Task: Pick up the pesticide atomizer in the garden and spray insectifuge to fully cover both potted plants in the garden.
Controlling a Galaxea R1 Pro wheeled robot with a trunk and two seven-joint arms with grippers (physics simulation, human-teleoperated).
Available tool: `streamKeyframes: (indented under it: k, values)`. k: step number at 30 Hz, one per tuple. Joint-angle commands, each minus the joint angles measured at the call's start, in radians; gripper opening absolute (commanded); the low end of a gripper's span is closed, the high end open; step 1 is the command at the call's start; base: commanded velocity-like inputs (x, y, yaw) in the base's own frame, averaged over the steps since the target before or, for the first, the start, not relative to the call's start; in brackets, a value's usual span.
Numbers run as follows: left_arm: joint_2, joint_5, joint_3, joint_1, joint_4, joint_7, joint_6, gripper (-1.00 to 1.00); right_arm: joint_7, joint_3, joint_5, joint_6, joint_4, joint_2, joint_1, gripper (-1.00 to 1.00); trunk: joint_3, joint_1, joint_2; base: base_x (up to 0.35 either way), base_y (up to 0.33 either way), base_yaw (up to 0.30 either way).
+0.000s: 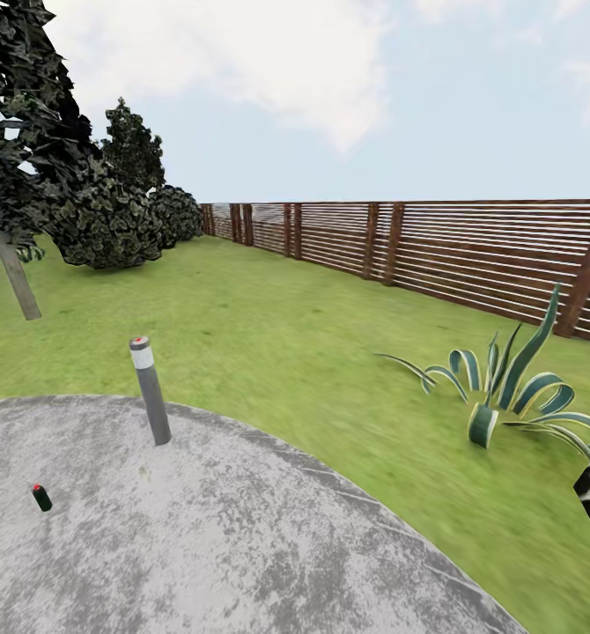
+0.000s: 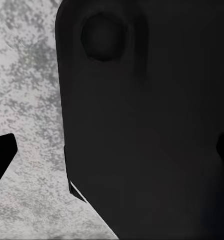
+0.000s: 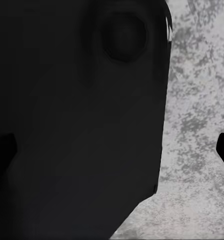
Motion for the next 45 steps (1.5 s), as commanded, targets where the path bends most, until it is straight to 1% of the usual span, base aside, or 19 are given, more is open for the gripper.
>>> streamKeyframes:
  k: [1,2,3,5,7,11,16,20,22,25,31,38,39,41,43,45]
  values:
    - [-0.006,0.003,-0.001,0.000,-0.006,-0.006,0.000,1.00,-0.003,0.006,-0.001,0.006,-0.006,0.006,-0.006,1.00,0.000,0.000,0.000,0.000,0.000,0.000]
    - [-0.010,0.001,-0.004,0.006,0.000,-0.011,0.005,1.00,-0.003,0.010,0.000,0.011,-0.012,0.011,-0.004,1.00,0.000,0.000,0.000,0.000,0.000,0.000]
    - [-0.010,0.000,-0.005,0.011,0.006,-0.012,0.011,1.00,-0.003,0.004,0.001,0.015,-0.017,0.017,0.001,1.00,0.000,0.000,0.000,0.000,0.000,0.000]
    - [-0.010,-0.001,-0.008,0.017,0.017,-0.014,0.022,1.00,-0.003,-0.007,0.002,0.011,-0.028,0.014,0.010,1.00,0.000,0.000,0.000,0.000,0.000,0.000]
    - [-0.009,-0.002,-0.009,0.019,0.014,-0.015,0.030,1.00,-0.003,-0.016,0.003,0.006,-0.040,0.016,0.002,1.00,0.000,0.000,0.000,0.000,0.000,0.000]
    - [-0.003,0.000,-0.008,0.017,-0.008,-0.015,0.033,1.00,-0.003,-0.019,0.004,0.005,-0.062,0.013,-0.021,1.00,0.000,0.000,0.000,0.000,0.000,0.000]
    - [0.007,0.002,-0.008,0.014,-0.036,-0.015,0.028,1.00,-0.005,-0.021,0.005,0.001,-0.077,0.008,-0.031,1.00,0.000,0.000,0.000,0.000,0.000,0.000]
    - [0.017,0.002,-0.007,0.011,-0.058,-0.005,0.005,1.00,-0.006,-0.021,0.006,-0.017,-0.100,0.005,-0.032,1.00,0.000,0.000,0.000,0.000,0.000,0.000]
    - [0.021,0.002,-0.006,0.009,-0.070,-0.004,-0.006,1.00,-0.006,-0.021,0.006,-0.029,-0.111,0.000,-0.032,1.00,0.000,0.000,0.000,0.000,0.000,0.000]
    - [0.024,0.002,-0.007,0.004,-0.087,-0.003,-0.023,1.00,-0.006,-0.022,0.006,-0.045,-0.128,-0.017,-0.032,1.00,0.000,0.000,0.000,0.000,0.000,0.000]
    - [0.025,0.000,-0.008,-0.029,-0.121,-0.003,-0.057,1.00,-0.006,-0.023,0.006,-0.079,-0.162,-0.050,-0.032,1.00,0.000,0.000,0.000,0.000,0.000,0.000]
    - [0.024,0.001,-0.009,-0.070,-0.161,-0.003,-0.094,1.00,-0.006,-0.023,0.005,-0.118,-0.202,-0.054,-0.034,1.00,0.000,0.000,0.000,0.000,0.000,0.000]
    - [0.023,0.001,-0.009,-0.163,-0.321,-0.003,-0.094,1.00,-0.006,-0.023,0.005,-0.170,-0.603,-0.054,-0.034,1.00,0.000,0.000,0.000,0.000,0.000,0.000]
    - [0.022,-0.001,-0.009,-0.183,-0.323,-0.003,-0.098,1.00,-0.005,-0.024,0.004,-0.193,-0.640,-0.055,-0.034,1.00,0.000,0.000,0.000,0.000,0.000,0.000]
    - [0.023,-0.003,-0.009,-0.188,-0.323,-0.003,-0.105,1.00,-0.004,-0.024,0.005,-0.202,-0.653,-0.055,-0.034,1.00,0.000,0.000,0.000,0.000,0.000,0.000]
    - [0.026,-0.005,-0.008,-0.188,-0.320,-0.003,-0.131,1.00,-0.002,-0.022,0.006,-0.208,-0.659,-0.054,-0.034,1.00,0.000,0.000,0.000,0.011,0.000,0.000]
